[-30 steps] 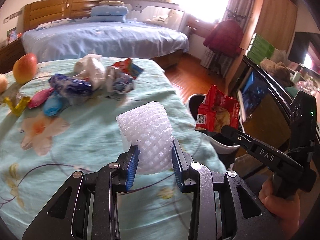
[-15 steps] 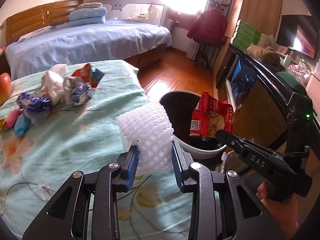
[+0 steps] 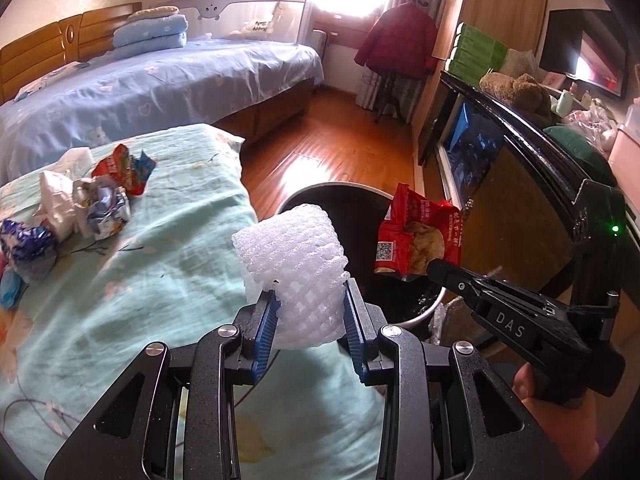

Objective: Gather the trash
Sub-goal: 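Carry both items over the bin and open both grippers to drop them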

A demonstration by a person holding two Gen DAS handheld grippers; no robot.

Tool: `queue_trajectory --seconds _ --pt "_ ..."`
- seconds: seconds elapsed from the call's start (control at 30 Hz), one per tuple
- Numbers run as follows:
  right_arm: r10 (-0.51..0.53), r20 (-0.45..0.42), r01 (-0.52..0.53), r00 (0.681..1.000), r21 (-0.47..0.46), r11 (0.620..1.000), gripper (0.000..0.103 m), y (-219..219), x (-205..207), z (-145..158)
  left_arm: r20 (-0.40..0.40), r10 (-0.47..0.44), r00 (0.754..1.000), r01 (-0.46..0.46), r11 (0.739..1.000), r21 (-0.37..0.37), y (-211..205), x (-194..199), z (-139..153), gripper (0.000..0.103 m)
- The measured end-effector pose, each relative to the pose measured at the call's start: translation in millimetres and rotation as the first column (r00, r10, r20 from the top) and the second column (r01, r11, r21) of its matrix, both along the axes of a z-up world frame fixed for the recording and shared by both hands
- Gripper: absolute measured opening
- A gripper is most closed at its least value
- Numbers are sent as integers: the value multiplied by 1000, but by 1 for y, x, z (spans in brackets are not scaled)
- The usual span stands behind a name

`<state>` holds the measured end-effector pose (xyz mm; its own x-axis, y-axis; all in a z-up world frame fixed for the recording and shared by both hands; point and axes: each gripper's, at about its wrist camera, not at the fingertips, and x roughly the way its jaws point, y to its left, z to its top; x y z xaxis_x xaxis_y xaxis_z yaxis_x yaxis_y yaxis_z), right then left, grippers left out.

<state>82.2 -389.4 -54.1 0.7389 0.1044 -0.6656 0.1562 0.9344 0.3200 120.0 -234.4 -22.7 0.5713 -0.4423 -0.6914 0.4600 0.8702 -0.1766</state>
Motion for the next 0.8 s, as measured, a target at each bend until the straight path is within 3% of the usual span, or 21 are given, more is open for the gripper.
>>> queue_trajectory --seconds 0.8 --pt "-4 -68 3 998 -21 1000 4 -17 30 -11 -58 -38 998 39 999 22 -36 35 -14 31"
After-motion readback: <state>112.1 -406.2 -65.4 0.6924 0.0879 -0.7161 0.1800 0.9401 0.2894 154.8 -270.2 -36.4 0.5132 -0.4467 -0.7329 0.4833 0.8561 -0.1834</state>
